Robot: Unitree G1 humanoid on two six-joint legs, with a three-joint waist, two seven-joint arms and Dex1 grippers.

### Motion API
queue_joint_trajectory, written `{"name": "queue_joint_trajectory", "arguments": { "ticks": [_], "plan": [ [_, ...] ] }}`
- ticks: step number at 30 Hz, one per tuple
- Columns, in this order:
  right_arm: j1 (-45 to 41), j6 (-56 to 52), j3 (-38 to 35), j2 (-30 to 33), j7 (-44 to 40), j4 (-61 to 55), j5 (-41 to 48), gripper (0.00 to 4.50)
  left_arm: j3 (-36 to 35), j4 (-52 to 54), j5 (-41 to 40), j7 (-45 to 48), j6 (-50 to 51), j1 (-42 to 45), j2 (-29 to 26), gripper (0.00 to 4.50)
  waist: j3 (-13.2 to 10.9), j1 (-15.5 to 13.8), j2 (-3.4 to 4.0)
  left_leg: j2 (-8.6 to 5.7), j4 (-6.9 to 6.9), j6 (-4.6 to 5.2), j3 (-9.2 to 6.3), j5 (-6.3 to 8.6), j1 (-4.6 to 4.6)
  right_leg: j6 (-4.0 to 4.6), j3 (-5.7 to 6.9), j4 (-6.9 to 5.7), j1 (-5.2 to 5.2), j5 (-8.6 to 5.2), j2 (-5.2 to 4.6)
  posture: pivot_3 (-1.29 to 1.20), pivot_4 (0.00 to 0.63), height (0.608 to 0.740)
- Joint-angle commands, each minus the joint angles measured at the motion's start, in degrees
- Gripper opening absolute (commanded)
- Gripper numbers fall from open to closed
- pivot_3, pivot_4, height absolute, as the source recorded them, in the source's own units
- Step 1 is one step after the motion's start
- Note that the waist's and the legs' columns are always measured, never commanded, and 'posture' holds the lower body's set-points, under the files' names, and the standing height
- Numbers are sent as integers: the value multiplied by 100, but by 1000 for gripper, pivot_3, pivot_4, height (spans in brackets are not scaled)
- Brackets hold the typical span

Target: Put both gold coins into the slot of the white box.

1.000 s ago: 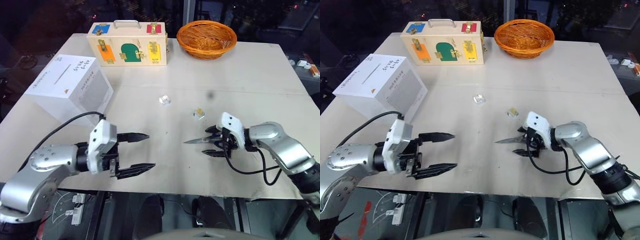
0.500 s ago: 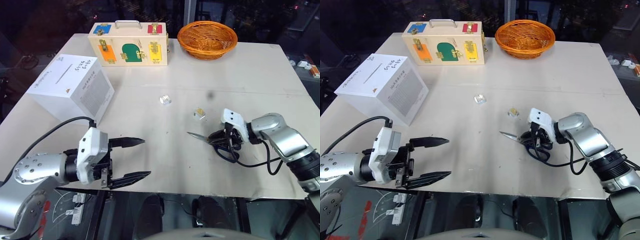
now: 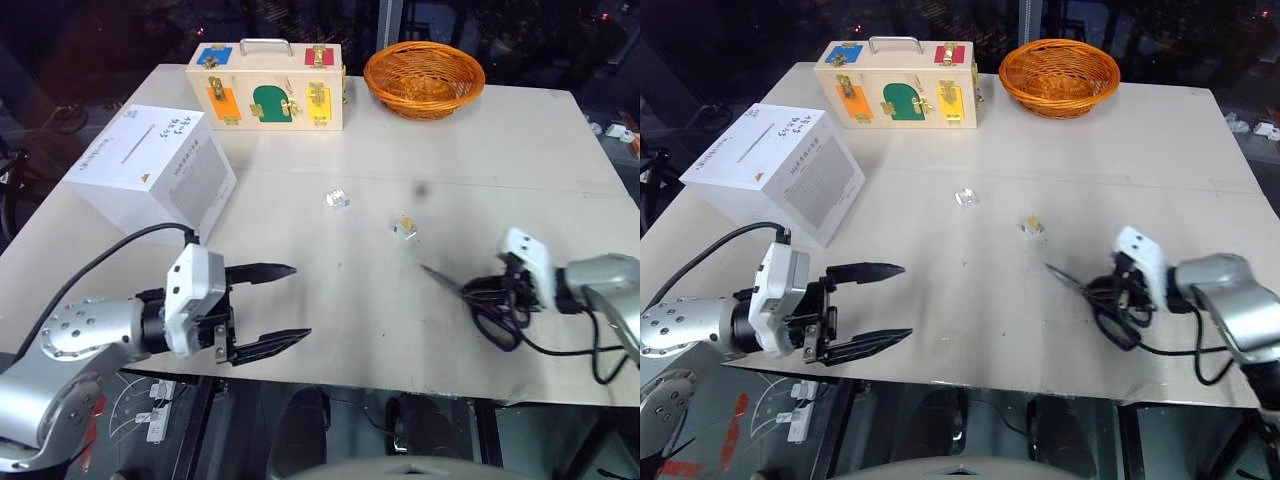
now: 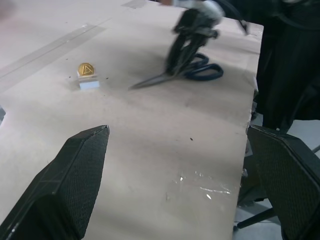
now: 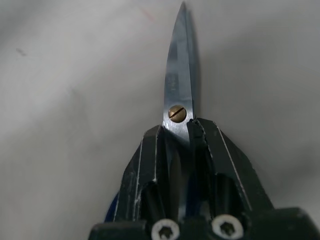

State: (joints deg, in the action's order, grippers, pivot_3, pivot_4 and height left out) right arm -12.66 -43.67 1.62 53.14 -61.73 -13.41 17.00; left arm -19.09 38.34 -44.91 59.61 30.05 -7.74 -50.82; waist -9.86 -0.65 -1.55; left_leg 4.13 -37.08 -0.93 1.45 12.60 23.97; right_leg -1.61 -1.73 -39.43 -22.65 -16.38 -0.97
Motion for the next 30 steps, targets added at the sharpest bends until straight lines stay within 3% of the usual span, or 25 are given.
{"name": "queue_joint_trajectory", "arguments": {
  "ticks": [1,5,9,11,12,14,18,23,28,30],
  "plan": [
    [245,-178,-902,85,657,81,-43,179,141,60,-52,-61,-12,182,13,4500,-1,36,3,1,0,0,3,0,-1,-4,-3,0,-1,-1,2,0,150,726],
    [86,-236,-1076,-22,1621,850,-506,179,303,-38,-47,-110,-14,385,55,4500,-2,138,4,2,-4,0,4,0,-6,-20,-7,-3,1,-8,4,0,150,726],
    [-156,-434,-1126,-222,1873,1404,-403,179,460,-147,-18,-61,-52,554,69,4500,0,164,1,3,-3,0,7,0,-7,-19,-14,-3,1,-7,6,0,150,726],
    [-283,-477,-1163,-316,1928,1633,-332,1187,537,-253,10,-13,-74,660,72,4500,4,158,-5,3,-4,1,6,0,-7,-19,-13,-3,4,-7,7,0,150,726],
    [-301,-482,-1168,-321,1903,1665,-294,1208,561,-294,30,12,-93,688,76,4500,4,156,-4,3,-6,1,6,0,-8,-20,-13,-3,4,-7,7,0,150,726],
    [-264,-488,-1226,-288,1882,1621,-246,2005,588,-345,48,43,-124,711,84,4500,4,150,-4,1,-8,1,11,0,-8,-20,-18,-3,5,-7,5,0,150,726],
    [-87,-507,-1558,-189,1769,872,23,3845,527,-394,40,56,-134,664,103,4500,1,140,3,2,-2,1,9,0,-7,-17,-16,-3,2,-6,6,0,150,726],
    [-433,-862,-1504,-512,1870,-826,757,3845,384,-478,-34,-273,-36,624,289,4500,-14,215,27,6,7,1,20,0,-8,-20,-33,-3,-8,-9,11,0,150,726],
    [-1382,-1412,-600,-1771,2797,-1047,795,3845,309,-527,-4,-578,-28,649,427,4500,-10,268,15,8,8,0,14,0,-9,-22,-26,-4,-6,-9,13,0,150,726],
    [-1659,-1419,-255,-2128,3050,-800,606,3306,291,-528,-26,-629,-16,665,436,4500,-11,269,16,5,8,0,18,0,-7,-16,-29,-4,-7,-5,10,0,150,726]
  ]
}}
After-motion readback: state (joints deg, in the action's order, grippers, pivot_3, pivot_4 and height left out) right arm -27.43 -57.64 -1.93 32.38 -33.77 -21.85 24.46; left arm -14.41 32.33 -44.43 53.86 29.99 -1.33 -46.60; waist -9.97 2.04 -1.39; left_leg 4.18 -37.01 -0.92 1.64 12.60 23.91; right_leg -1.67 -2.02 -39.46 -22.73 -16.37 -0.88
